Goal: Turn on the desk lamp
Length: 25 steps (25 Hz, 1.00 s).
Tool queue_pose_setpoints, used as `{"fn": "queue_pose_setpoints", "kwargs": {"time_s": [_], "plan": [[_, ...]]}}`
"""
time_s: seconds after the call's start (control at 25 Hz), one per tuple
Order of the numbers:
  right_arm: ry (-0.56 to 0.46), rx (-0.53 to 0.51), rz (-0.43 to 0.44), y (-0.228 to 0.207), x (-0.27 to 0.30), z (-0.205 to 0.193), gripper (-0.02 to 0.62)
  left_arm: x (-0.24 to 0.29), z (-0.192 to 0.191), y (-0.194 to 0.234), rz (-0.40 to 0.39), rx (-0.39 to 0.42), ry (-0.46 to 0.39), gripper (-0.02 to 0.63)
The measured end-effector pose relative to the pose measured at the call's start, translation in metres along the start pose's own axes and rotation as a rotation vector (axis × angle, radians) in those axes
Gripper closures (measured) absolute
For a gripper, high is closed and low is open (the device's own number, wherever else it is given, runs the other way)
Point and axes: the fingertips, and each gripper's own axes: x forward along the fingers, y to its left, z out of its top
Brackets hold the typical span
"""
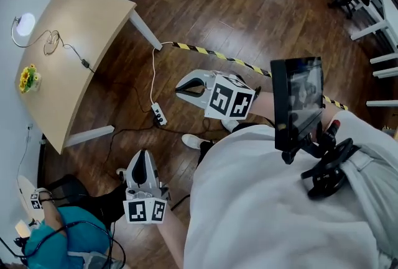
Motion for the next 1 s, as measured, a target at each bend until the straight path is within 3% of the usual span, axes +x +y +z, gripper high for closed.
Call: {"fn": "queue_pose_setpoints", "kwargs": {"time_s": [0.24,0.56,0.8,1.0], "plan": [[-0.018,0.008,0.036,-0.007,-0.051,-0.03,0.588,0.01,-0.013,-0.06,0.046,-0.017,0.051,0.586],[-0.082,0.048,-0.049,-0.021,-0.095,-0.021,0.563,0.02,-0.003,-0.09,-0.035,0.051,0.1,0.586],[-0.125,0.047,-0.126,0.022,-0.128,0.004,0.561,-0.016,0.011,-0.104,-0.117,0.117,0.051,0.586],[-0.117,0.045,-0.149,0.057,-0.126,0.02,0.548,-0.052,-0.002,-0.089,-0.141,0.096,0.051,0.586]]}}
